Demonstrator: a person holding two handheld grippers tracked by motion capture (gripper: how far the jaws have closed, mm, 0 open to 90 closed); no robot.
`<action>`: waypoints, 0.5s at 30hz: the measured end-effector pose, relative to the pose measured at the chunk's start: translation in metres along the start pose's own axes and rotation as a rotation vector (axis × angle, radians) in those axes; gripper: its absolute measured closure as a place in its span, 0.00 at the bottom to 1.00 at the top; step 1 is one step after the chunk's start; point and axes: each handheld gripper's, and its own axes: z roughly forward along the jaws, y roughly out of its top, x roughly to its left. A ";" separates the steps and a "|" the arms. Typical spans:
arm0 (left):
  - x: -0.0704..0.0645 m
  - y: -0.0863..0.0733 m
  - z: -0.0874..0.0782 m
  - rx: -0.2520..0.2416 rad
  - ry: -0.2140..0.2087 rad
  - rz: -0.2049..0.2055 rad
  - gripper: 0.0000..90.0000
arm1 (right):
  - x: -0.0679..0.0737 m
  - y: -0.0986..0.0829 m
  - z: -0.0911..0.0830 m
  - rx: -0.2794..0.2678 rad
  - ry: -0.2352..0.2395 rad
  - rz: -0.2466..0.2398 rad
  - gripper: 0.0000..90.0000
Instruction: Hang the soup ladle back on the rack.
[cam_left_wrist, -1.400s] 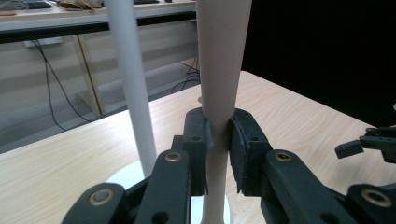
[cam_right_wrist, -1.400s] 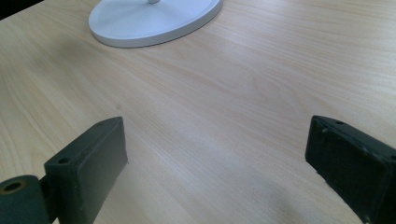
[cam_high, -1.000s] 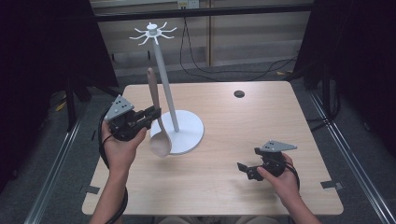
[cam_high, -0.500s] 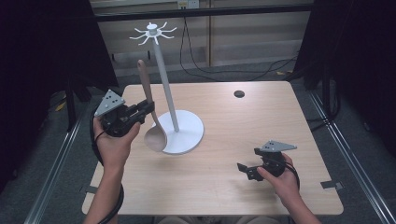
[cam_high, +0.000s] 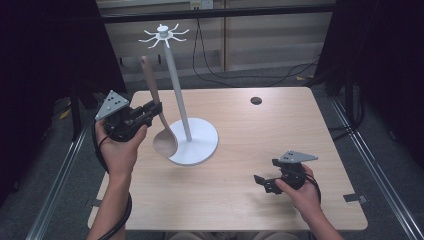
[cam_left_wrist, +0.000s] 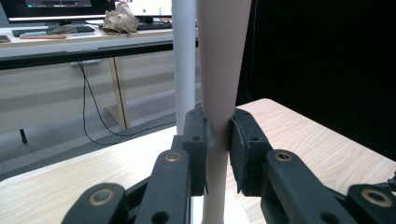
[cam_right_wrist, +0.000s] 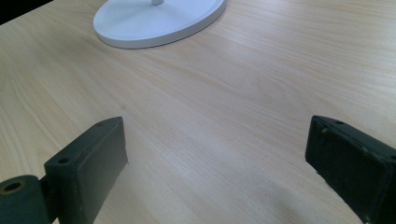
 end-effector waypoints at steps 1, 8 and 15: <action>0.000 0.001 0.002 0.000 0.004 -0.001 0.86 | 0.000 0.000 0.000 -0.001 0.000 0.000 0.06; 0.000 0.006 0.006 -0.005 0.016 0.005 0.86 | 0.000 0.000 -0.001 -0.001 0.001 0.003 0.06; 0.003 0.014 0.010 -0.001 0.026 0.015 0.86 | -0.001 0.000 -0.001 -0.001 0.005 0.003 0.06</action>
